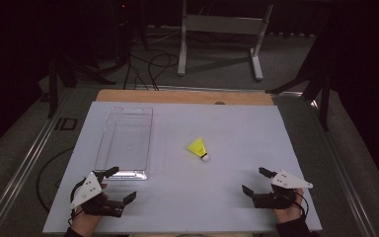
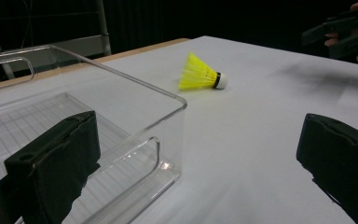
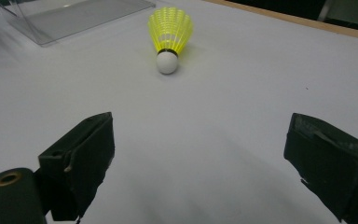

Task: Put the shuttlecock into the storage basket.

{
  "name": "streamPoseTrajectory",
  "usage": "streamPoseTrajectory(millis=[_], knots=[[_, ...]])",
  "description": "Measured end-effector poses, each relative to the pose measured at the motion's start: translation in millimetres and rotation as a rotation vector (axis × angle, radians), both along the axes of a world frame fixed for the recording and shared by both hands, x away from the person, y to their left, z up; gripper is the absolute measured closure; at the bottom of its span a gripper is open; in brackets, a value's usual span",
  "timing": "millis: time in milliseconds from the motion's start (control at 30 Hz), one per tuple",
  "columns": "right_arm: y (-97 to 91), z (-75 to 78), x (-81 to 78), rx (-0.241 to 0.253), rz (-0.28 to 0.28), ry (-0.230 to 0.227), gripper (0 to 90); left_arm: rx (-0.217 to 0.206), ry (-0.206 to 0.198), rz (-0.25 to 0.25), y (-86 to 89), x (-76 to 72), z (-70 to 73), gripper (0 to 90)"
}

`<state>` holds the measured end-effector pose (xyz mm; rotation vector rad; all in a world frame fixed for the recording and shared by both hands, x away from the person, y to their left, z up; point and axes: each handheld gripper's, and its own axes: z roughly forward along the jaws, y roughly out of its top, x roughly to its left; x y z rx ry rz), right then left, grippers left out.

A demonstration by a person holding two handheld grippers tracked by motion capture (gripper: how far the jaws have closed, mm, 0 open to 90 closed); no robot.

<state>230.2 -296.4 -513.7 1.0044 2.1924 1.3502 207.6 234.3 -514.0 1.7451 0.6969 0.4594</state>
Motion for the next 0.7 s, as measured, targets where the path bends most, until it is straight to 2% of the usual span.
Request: streamPoseTrajectory(millis=[200,233,400,433,533,700], knots=[[-2.0,2.3,-1.3,0.023,0.001,-0.002,8.7,-0.003,0.000,-0.002,0.3,0.2,0.3,0.3],[-2.0,3.8,-1.9,0.023,0.015,-0.001,8.7,-0.001,0.000,-0.005,-0.8,0.2,0.5,0.3],[-0.4,5.3,-3.1,0.010,0.024,-0.001,8.2,-0.003,-0.003,-0.006,-0.9,0.6,0.9,0.3],[0.2,5.5,-3.8,-0.001,0.021,-0.010,8.2,-0.005,-0.003,-0.003,-0.7,0.9,0.9,0.3],[-0.9,7.5,-5.5,0.010,0.019,-0.020,8.2,-0.006,-0.002,-0.004,-0.5,1.2,0.8,0.3],[-2.6,13.6,-8.0,-0.019,-0.003,-0.048,8.2,-0.006,-0.002,-0.010,-1.2,2.0,0.9,0.3]])
